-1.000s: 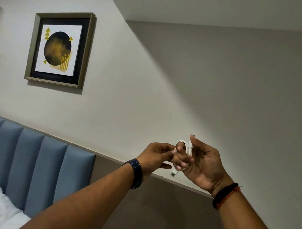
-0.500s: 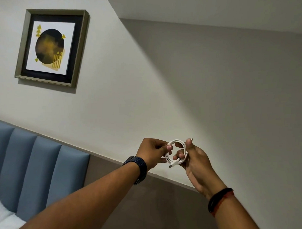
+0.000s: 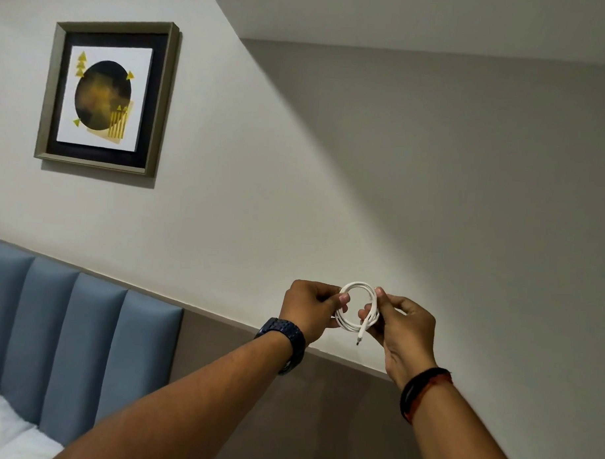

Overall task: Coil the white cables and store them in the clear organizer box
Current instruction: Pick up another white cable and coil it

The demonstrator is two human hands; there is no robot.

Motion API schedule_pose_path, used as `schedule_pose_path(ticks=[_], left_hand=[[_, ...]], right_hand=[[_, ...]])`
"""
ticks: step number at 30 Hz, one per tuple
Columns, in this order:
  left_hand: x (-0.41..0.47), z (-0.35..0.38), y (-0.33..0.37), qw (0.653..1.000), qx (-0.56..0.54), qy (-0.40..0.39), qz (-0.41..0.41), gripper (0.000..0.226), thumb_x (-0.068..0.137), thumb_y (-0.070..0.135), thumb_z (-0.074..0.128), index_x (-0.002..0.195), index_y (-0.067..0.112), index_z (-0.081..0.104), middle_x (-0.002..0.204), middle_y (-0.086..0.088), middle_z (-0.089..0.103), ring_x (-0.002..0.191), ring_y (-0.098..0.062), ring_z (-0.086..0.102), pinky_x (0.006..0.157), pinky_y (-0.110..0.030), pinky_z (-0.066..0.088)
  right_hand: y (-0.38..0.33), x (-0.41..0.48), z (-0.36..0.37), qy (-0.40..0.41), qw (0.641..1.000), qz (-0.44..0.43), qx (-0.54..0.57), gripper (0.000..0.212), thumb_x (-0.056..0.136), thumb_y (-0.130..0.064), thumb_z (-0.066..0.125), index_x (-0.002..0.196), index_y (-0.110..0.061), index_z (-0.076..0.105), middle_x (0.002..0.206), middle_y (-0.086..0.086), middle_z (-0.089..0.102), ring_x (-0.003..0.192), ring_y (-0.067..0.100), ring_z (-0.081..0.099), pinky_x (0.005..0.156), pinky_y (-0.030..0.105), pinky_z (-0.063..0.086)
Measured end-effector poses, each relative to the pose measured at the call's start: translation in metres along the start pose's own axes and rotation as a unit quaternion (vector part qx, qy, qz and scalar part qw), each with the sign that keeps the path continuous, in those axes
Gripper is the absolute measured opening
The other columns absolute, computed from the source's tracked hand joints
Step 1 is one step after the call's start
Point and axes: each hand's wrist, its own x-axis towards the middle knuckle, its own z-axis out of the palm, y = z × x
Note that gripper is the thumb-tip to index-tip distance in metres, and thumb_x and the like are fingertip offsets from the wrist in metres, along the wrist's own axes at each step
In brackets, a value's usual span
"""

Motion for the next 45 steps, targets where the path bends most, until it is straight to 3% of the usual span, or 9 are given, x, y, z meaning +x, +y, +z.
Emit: schedule_pose_path(ticks=[7,12,16,19,26,31,39,42,45], left_hand=[[0.002,0.001,-0.002,0.999,0.029,0.020,-0.011,0.017,0.085,0.017,0.066,0.072,0.010,0.074,0.073,-0.009,0.072,0.071,-0.024,0.071,0.070,-0.035,0.062],[0.004,-0.003,-0.006,0.999,0.032,0.009,-0.019,0.014,0.084,0.017,0.068,0.072,0.013,0.073,0.073,-0.010,0.072,0.071,-0.024,0.071,0.071,-0.039,0.062],[0.005,-0.006,-0.008,0.998,0.062,0.001,-0.013,0.016,0.083,0.018,0.069,0.070,0.013,0.074,0.071,-0.008,0.072,0.069,-0.022,0.071,0.072,-0.039,0.061],[0.006,-0.006,-0.009,0.996,0.087,-0.004,-0.007,0.016,0.084,0.020,0.068,0.071,0.011,0.074,0.071,-0.008,0.072,0.068,-0.023,0.071,0.073,-0.040,0.061],[0.007,-0.005,-0.014,0.992,0.128,0.001,-0.008,0.020,0.085,0.023,0.067,0.068,0.015,0.073,0.070,-0.005,0.072,0.070,-0.021,0.071,0.073,-0.040,0.061],[0.010,-0.007,-0.017,0.991,0.129,0.006,-0.018,0.023,0.086,0.021,0.066,0.064,0.015,0.072,0.069,-0.007,0.071,0.071,-0.024,0.071,0.074,-0.041,0.060],[0.013,-0.014,-0.022,0.995,0.072,0.007,-0.064,0.013,0.085,0.016,0.067,0.074,0.012,0.073,0.074,-0.010,0.072,0.072,-0.025,0.071,0.074,-0.039,0.061],[0.008,-0.011,-0.030,0.995,0.058,-0.009,-0.084,0.011,0.085,0.015,0.067,0.078,0.011,0.073,0.075,-0.010,0.072,0.069,-0.023,0.070,0.072,-0.037,0.061],[-0.002,-0.008,-0.043,0.993,0.048,-0.034,-0.107,0.011,0.085,0.014,0.067,0.077,0.010,0.073,0.074,-0.012,0.071,0.070,-0.025,0.071,0.069,-0.036,0.061]], right_hand=[[0.001,-0.004,0.003,-0.022,0.999,-0.003,-0.028,0.038,0.083,-0.041,0.065,0.066,-0.008,0.072,0.060,0.008,0.073,0.058,0.019,0.070,0.059,0.030,0.058],[-0.006,-0.009,0.000,-0.140,0.987,0.013,-0.075,0.018,0.081,-0.028,0.069,0.076,-0.012,0.075,0.067,0.007,0.072,0.063,0.016,0.067,0.062,0.030,0.057],[-0.009,-0.008,0.000,-0.184,0.972,0.078,-0.123,0.029,0.092,-0.033,0.054,0.076,-0.013,0.067,0.077,0.004,0.062,0.077,0.019,0.057,0.069,0.034,0.051],[-0.009,-0.008,-0.001,-0.198,0.967,0.105,-0.121,0.028,0.087,-0.034,0.062,0.069,-0.013,0.061,0.072,0.003,0.057,0.072,0.020,0.053,0.063,0.032,0.049],[-0.008,-0.006,-0.011,-0.202,0.964,0.088,-0.151,0.012,0.072,0.012,0.068,0.077,0.001,0.070,0.078,0.017,0.069,0.074,0.026,0.069,0.067,0.030,0.060],[-0.007,-0.005,-0.015,-0.184,0.959,0.049,-0.209,0.017,0.075,0.012,0.067,0.075,-0.005,0.071,0.089,0.023,0.073,0.088,0.034,0.070,0.084,0.041,0.057],[-0.006,-0.007,-0.024,-0.237,0.959,0.089,-0.131,0.029,0.076,0.019,0.062,0.086,-0.007,0.070,0.097,0.018,0.072,0.081,0.026,0.073,0.067,0.026,0.060],[-0.002,-0.004,-0.029,-0.244,0.947,0.075,-0.197,0.028,0.075,0.013,0.068,0.096,-0.004,0.072,0.096,0.012,0.073,0.082,0.021,0.071,0.072,0.028,0.058],[0.004,-0.004,-0.038,-0.258,0.923,0.060,-0.279,0.025,0.072,0.005,0.074,0.087,-0.014,0.077,0.082,0.001,0.073,0.071,0.006,0.062,0.058,0.015,0.049]])
